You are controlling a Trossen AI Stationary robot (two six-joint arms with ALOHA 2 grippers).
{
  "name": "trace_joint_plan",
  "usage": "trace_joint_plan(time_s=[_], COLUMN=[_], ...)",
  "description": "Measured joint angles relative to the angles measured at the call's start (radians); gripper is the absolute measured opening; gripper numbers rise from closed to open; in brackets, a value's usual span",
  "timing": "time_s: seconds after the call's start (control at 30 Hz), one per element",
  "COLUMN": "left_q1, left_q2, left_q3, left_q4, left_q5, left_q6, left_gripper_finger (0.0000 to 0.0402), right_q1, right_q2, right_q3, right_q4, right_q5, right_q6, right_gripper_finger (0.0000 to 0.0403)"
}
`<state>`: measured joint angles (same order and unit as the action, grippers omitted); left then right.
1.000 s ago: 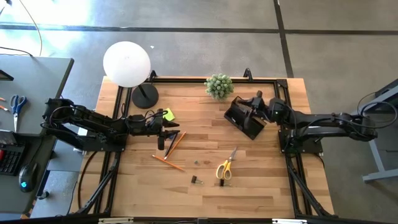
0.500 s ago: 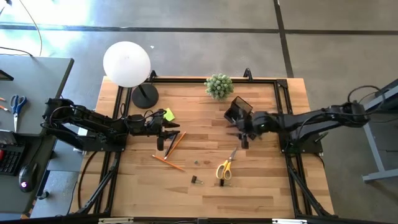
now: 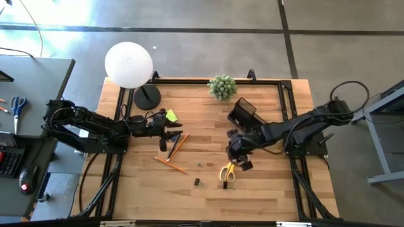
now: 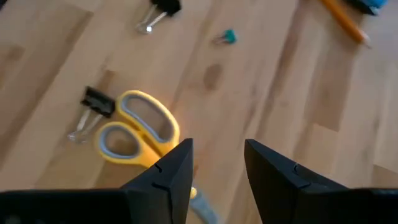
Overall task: Pick and place office supplies into organizer
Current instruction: Put the yellow scissors into the desk organizer
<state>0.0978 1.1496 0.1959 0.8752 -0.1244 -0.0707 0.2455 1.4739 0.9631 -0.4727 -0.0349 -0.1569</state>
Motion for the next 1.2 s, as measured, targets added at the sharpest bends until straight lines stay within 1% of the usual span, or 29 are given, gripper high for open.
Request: trace_joint_plan(time_s=[0.13,0.23,0.33,0.47,0.6,0.7,0.8,1.0,1.2], left_q1=[0.000,0.000,0.000,0.000,0.000,0.000,0.000,0.000,0.000], left_q2=[0.000,0.000,0.000,0.000,0.000,0.000,0.000,0.000,0.000], left_q3=[0.020,0.042,0.050,0.051,0.051,0.051,0.051,0.051,0.051], left_q4=[0.002,-0.006,-0.013,-0.032,-0.049,-0.051,-0.051,-0.057,-0.104], left_q5=[-0.019,-0.019,-0.019,-0.019,-0.019,-0.019,-0.022,-0.024,-0.023], left_q6=[0.061,0.094,0.109,0.109,0.087,0.072,0.066,0.062,0.029], left_gripper_finger=[0.0129,0.0129,0.0129,0.0129,0.0129,0.0129,0.0129,0.0129,0.0129], right_q1=[0.036,0.059,0.090,0.134,0.163,0.168,0.159,0.122,0.100], right_q2=[0.081,0.136,0.187,0.228,0.234,0.234,0.234,0.234,0.238], right_q3=[0.071,0.088,0.088,0.088,0.088,0.088,0.088,0.088,0.088], right_q4=[-0.080,-0.123,-0.134,-0.117,-0.110,-0.140,-0.183,-0.170,-0.155], right_q5=[0.002,0.001,-0.011,-0.019,0.038,0.103,0.135,0.127,0.094], right_q6=[0.009,0.035,0.063,0.048,0.017,-0.030,-0.097,-0.203,-0.284], right_gripper_finger=[0.0138,0.0138,0.0138,0.0138,0.0138,0.0138,0.0138,0.0141,0.0167])
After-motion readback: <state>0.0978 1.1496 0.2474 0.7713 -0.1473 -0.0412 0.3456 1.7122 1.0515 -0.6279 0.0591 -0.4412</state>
